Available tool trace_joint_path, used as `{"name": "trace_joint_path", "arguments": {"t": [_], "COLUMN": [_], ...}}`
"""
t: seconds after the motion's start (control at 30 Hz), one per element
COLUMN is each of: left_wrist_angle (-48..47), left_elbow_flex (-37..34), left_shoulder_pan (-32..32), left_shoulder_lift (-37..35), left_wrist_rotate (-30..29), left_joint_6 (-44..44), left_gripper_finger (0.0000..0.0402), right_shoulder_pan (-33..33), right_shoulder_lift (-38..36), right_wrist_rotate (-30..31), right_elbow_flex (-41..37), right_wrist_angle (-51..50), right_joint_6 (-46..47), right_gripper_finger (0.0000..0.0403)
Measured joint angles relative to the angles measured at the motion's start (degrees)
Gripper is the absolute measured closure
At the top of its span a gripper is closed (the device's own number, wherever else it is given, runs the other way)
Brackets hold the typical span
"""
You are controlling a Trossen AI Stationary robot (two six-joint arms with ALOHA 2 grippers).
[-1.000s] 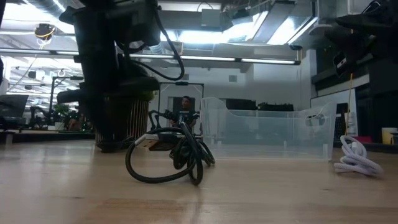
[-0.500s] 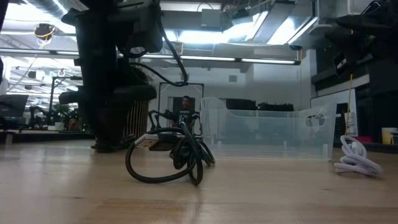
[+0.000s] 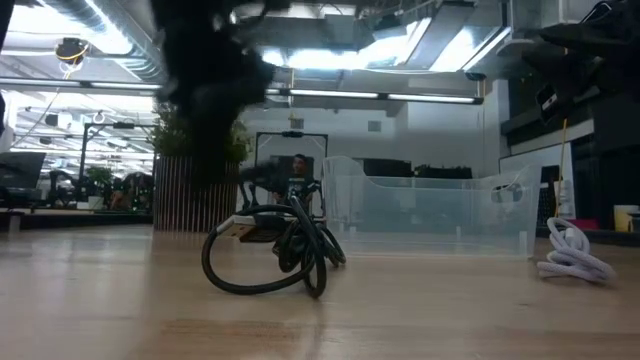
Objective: Pick and place USB-C Cables
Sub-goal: Put the top black charger cable wire into the bin, then put the left white charger cable wire into the bin
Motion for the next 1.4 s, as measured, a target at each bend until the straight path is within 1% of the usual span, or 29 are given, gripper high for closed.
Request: {"name": "trace_joint_path", "arguments": {"t": [0.07,0.1,0.13,0.2,0.23,0.3,0.4,0.47,0.53,0.63,0.7,0.83,1.0,1.17,1.23,1.3,1.4], "left_wrist_angle": [-1.12,-0.15,1.22,6.05,10.29,20.19,31.19,33.92,35.14,35.67,35.61,35.91,35.91,35.63,30.74,24.67,7.07], "left_elbow_flex": [4.37,6.52,8.41,10.92,11.58,12.17,12.17,12.17,12.17,12.15,12.13,12.15,12.19,12.32,13.56,16.67,22.17], "left_shoulder_pan": [-0.15,-0.13,-0.09,0.46,0.86,1.82,3.13,3.92,4.8,5.94,6.39,7.18,7.33,7.18,6.69,5.88,4.07], "left_shoulder_lift": [-0.05,-0.04,-0.05,-0.15,0.03,0.94,3.15,4.95,7.01,10.16,11.52,12.3,12.19,11.93,10.94,9.8,8.11], "left_wrist_rotate": [-4.37,-5.76,-6.99,-7.69,-6.91,-3.36,2.19,4.58,7.1,9.58,10.47,12.63,12.26,10.77,10.51,10.35,11.96], "left_joint_6": [3.87,6.35,9.54,17.98,22.9,32.13,43.14,47.52,50.05,51.71,52.89,54.02,54.13,53.9,52.66,48.77,36.75], "left_gripper_finger": [0.0399,0.0399,0.0399,0.04,0.04,0.04,0.04,0.0401,0.0401,0.0401,0.0396,0.0358,0.0318,0.0311,0.0311,0.0311,0.0311], "right_shoulder_pan": [-0.02,-0.01,-0.02,0.0,-0.02,-0.02,-0.02,-0.02,-0.02,-0.02,-0.02,-0.02,-0.02,-0.02,-0.02,-0.02,-0.02], "right_shoulder_lift": [0.0,0.0,0.0,0.02,0.0,-0.02,-0.08,-0.17,-0.19,-0.24,-0.24,-0.22,-0.22,-0.22,-0.22,-0.22,-0.22], "right_wrist_rotate": [0.0,0.0,0.0,0.0,0.0,0.01,-0.34,-2.21,-4.82,-7.57,-7.97,-8.02,-8.07,-8.11,-8.97,-11.44,-16.37], "right_elbow_flex": [0.0,0.0,0.0,0.0,0.0,0.0,0.0,0.0,0.0,0.02,0.02,0.02,0.0,0.01,0.01,0.01,0.0], "right_wrist_angle": [0.34,0.53,0.67,1.95,3.55,7.86,16.58,21.87,25.38,27.07,26.76,26.25,26.09,24.98,24.7,24.54,24.08], "right_joint_6": [-0.05,-0.04,-0.08,-0.29,-0.48,-2.31,-7.27,-10.22,-11.07,-10.83,-10.74,-10.78,-10.73,-10.46,-8.7,-6.61,-4.71], "right_gripper_finger": [0.0269,0.0269,0.0269,0.0269,0.0269,0.0269,0.0269,0.0269,0.0269,0.0269,0.0269,0.0269,0.0269,0.0269,0.0269,0.0269,0.0269]}}
